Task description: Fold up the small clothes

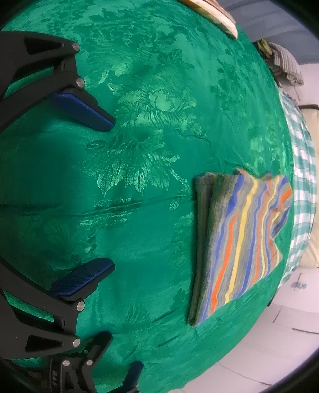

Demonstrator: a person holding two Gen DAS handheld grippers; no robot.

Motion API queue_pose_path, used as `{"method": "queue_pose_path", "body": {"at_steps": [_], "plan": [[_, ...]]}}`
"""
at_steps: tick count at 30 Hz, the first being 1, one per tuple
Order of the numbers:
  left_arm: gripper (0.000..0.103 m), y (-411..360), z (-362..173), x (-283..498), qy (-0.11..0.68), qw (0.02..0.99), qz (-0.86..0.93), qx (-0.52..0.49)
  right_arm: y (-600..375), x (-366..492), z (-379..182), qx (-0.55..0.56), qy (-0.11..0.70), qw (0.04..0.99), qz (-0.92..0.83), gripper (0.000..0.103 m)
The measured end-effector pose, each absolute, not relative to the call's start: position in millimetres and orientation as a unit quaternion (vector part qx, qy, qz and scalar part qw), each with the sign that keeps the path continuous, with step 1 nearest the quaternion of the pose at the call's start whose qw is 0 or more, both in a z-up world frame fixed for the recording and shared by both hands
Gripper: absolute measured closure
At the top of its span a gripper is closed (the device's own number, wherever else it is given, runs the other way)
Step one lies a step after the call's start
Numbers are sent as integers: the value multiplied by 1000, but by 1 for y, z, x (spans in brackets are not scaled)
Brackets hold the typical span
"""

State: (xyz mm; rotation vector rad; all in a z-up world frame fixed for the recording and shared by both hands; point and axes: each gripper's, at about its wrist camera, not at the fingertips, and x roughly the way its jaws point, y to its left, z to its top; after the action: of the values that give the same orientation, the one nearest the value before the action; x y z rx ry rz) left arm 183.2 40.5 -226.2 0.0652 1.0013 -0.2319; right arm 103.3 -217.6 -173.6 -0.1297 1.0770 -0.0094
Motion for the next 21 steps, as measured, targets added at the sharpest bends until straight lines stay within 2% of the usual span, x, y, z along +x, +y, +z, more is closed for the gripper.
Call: {"method": "queue_pose_path", "body": {"at_steps": [21], "plan": [[1,36,-231,183,458,882,-103,50,-214,99,-175,-76,500,863,-12,0]]}}
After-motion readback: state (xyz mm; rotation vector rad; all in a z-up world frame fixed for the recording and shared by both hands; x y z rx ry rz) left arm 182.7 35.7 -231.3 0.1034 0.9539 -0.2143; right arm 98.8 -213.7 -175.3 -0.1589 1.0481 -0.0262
